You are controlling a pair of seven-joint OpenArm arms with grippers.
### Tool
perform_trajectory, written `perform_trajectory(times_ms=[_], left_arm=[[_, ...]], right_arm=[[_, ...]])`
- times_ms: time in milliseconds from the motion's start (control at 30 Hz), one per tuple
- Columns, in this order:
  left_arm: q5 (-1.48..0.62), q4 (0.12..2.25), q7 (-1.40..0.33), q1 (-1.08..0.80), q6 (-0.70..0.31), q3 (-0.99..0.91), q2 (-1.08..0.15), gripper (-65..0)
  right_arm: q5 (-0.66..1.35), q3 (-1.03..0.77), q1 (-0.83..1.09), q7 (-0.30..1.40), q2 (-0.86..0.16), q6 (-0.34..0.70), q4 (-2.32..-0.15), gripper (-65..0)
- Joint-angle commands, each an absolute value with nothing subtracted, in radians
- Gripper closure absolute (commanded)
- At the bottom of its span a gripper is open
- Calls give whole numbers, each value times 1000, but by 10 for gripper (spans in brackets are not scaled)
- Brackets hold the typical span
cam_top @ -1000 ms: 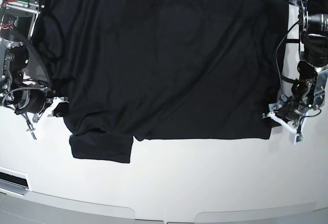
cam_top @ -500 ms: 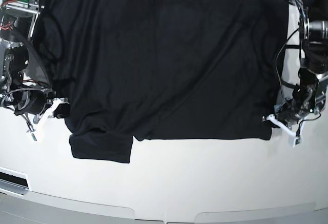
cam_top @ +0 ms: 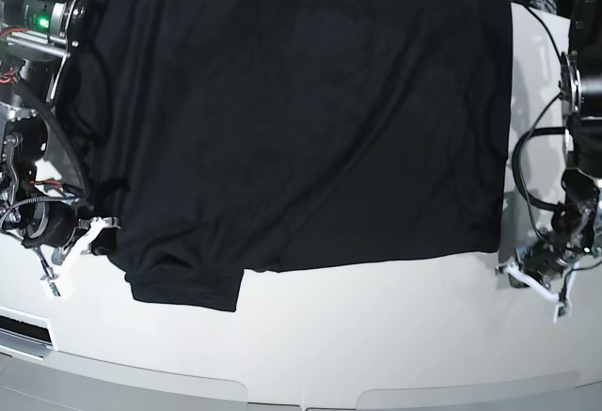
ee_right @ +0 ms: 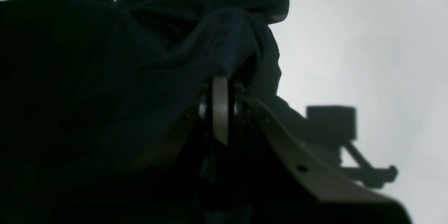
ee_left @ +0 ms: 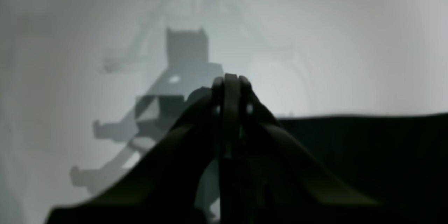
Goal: Layout the t-shirt on the table in an organized manner, then fold the t-shirt properly
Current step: 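Grasp the hem corner with the left gripper and pull it outward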
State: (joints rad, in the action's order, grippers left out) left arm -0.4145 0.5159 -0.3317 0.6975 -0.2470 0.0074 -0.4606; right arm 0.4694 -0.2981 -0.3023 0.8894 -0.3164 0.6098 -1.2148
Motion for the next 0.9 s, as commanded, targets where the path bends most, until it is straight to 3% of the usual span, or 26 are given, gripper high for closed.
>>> perform_trajectory(times_ms=[0,300,433,533,600,667,867], left_arm=[[-422,531,-307,741,-251,12,-479,0],[-439,531,-318,800,-272,60,-498,0],[-558,531,-422,769,-421,60,-495,0],[-618,531,-486,732,-609,60,-496,0],[-648,531,-529,709,-698,60,-496,-35],[-698,531,-563,688,-698,59,-496,-13],[-682,531,-554,590,-487,57,-487,0]], right_arm=[[472,-302,-333,848,-339,608,-1235,0],[466,-302,-338,847,-352,577,-1235,0],[466,-302,-338,848,-352,577,-1235,0],[466,-302,-338,848,-352,580,-1235,0],[466,-302,-338,848,-352,580,-1235,0],[466,-302,-337,848,-351,580,-1235,0],[466,-302,-329,849,-349,580,-1235,0]])
